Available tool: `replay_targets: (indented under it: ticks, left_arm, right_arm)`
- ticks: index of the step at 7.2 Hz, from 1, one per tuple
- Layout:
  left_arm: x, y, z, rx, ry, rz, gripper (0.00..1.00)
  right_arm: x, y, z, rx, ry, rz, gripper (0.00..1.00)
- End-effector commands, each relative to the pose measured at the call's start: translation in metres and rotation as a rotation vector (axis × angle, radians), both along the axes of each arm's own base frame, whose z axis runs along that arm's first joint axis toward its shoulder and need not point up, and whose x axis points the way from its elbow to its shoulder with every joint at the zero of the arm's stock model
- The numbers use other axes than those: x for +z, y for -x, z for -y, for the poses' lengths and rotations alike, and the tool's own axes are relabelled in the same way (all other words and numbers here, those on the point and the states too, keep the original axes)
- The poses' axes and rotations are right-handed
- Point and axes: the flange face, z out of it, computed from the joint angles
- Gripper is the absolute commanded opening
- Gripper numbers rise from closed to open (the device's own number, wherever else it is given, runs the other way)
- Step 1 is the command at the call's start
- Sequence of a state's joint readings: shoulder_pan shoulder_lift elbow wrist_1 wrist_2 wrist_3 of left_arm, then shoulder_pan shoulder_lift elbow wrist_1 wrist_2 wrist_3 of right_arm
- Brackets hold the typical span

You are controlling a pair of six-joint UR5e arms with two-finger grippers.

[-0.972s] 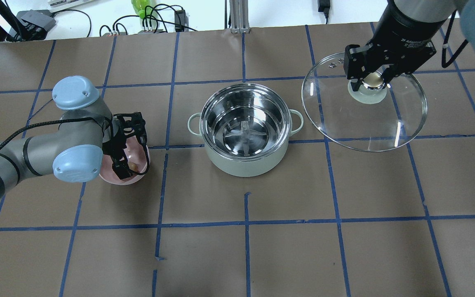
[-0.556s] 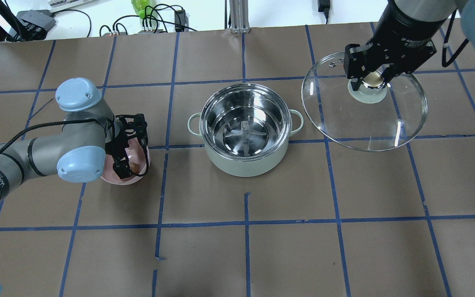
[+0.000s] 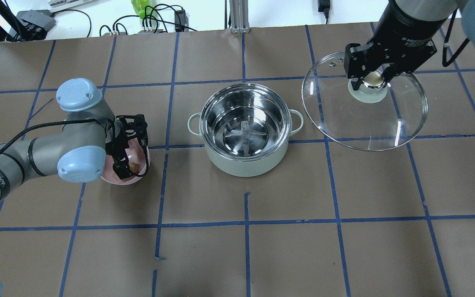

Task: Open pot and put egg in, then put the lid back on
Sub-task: 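Close the left gripper on the egg inside the pink bowl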

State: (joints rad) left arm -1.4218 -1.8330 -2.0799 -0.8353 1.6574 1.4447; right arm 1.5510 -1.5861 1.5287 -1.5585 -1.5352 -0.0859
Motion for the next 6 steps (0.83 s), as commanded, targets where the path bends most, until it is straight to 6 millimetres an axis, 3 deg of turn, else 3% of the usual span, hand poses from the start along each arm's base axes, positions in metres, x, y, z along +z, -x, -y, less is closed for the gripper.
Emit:
replay_targets:
  ticks: [1, 3, 5, 6]
  left_arm:
    - [-0.0010, -0.0012, -0.0010, 0.007, -0.006, 0.006, 0.95]
    - [-0.0017, -0.0012, -0.0018, 0.010, -0.009, 0.008, 0.88]
    - [-0.0017, -0.0014, -0.0018, 0.019, -0.009, 0.010, 0.69]
    - [-0.0017, -0.0014, -0.0018, 0.045, -0.006, 0.011, 0.66]
  right_arm:
    - [-0.0003, -0.0001, 0.0000, 0.000, -0.001, 0.001, 0.16]
    - [-0.0003, 0.0001, 0.0000, 0.000, -0.001, 0.000, 0.16]
    - [-0.0003, -0.0001, 0.0000, 0.000, -0.001, 0.001, 0.16]
    - [-0.0003, 0.0001, 0.0000, 0.000, -0.001, 0.000, 0.16]
